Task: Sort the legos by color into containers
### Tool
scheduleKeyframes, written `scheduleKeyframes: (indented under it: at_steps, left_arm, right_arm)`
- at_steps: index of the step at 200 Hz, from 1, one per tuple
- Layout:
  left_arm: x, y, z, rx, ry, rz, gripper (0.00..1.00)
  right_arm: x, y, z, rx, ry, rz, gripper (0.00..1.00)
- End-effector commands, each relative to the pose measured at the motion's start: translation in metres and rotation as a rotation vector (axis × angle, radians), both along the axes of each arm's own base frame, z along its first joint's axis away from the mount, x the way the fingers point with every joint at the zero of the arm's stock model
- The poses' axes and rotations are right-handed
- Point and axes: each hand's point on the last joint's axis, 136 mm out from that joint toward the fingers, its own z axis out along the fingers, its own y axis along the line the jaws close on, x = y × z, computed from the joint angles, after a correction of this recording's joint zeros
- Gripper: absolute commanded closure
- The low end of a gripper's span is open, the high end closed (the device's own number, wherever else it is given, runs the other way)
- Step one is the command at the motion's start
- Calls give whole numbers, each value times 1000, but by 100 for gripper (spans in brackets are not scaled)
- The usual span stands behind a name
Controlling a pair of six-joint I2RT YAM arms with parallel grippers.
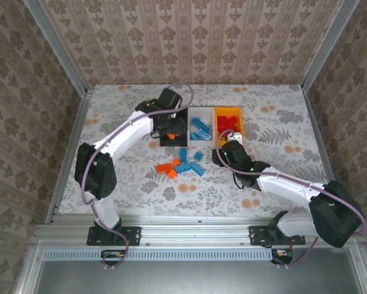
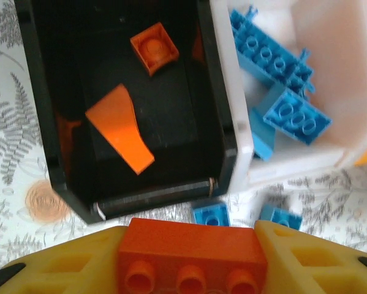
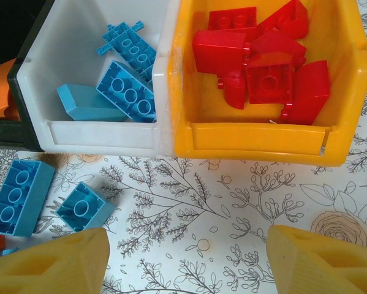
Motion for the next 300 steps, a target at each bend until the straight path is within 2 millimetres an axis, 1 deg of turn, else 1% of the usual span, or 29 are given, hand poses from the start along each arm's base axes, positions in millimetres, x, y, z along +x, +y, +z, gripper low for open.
scheduleKeyframes:
  at_steps: [1, 22, 35, 57, 74, 103, 138, 155, 173, 183, 190, 202, 209, 212, 214, 217, 224, 227, 234, 241, 242, 244, 256, 263, 283, 300]
  left_arm:
    - [19, 1, 6, -64, 43, -8, 48]
    - [35, 4, -1, -68, 71, 5, 49]
    - [43, 3, -5, -55, 74, -1, 48]
    - [53, -2, -24, -55, 125, 3, 48]
    - [59, -7, -33, -51, 145, -2, 48]
    - [62, -6, -46, -36, 178, 14, 43]
    - [60, -14, -60, -66, 226, 3, 42]
    - [59, -15, -61, -67, 236, 2, 35]
    - [59, -14, -50, -72, 217, 2, 29]
    - [58, -14, -39, -82, 203, -2, 26]
    - [57, -15, -27, -94, 188, -11, 25]
    - [54, -13, -5, -115, 157, -23, 24]
    - [52, -12, 8, -126, 137, -31, 22]
    - [51, -11, 14, -130, 130, -31, 22]
    - [50, -10, 18, -132, 125, -32, 21]
    - [49, -8, 24, -136, 119, -34, 20]
    - [45, -4, 35, -146, 109, -35, 19]
    - [44, -2, 39, -150, 105, -34, 18]
    - [40, 3, 48, -160, 102, -33, 17]
    - [33, 3, 56, -179, 104, -43, 15]
    - [36, 9, 56, -183, 104, -30, 15]
    - [37, 14, 59, -191, 102, -21, 15]
    - [32, 25, 67, -228, 110, -14, 12]
    - [31, 32, 69, -238, 107, -11, 6]
    - [28, 54, 62, -214, 108, 15, 3]
    - [27, 62, 55, -253, 112, 35, 3]
  right_arm:
    - [4, 4, 8, 17, -22, 0, 30]
    - [4, 6, 8, 28, -21, 5, 30]
    - [5, 7, 6, 25, -14, 6, 30]
    - [5, 8, 4, 20, -2, 11, 30]
    - [5, 8, 5, 23, -4, 12, 30]
    - [5, 10, 4, 20, 4, 20, 30]
    - [6, 13, 0, 16, 20, 32, 30]
    - [6, 14, 0, 14, 26, 36, 30]
    - [5, 15, 1, 20, 21, 45, 30]
    - [5, 17, 2, 23, 20, 61, 30]
    - [4, 22, 1, 27, 21, 86, 30]
    - [3, 37, -2, 44, 42, 162, 31]
    - [1, 46, -9, 45, 75, 207, 31]
    - [1, 50, -8, 47, 82, 222, 31]
    - [0, 53, -15, 39, 103, 234, 31]
    - [-1, 58, -19, 34, 119, 258, 31]
    - [-4, 70, -26, 22, 155, 315, 31]
    - [-4, 73, -27, 18, 161, 326, 31]
    - [-7, 83, -35, -6, 196, 368, 30]
    - [-10, 91, -42, -28, 225, 405, 30]
    - [-10, 91, -43, -31, 229, 408, 30]
    - [-11, 93, -45, -38, 240, 414, 29]
    - [-15, 102, -57, -66, 294, 452, 30]
    - [-18, 107, -61, -73, 314, 472, 30]
    - [-23, 116, -70, -105, 340, 504, 31]
    - [-24, 116, -72, -118, 341, 510, 34]
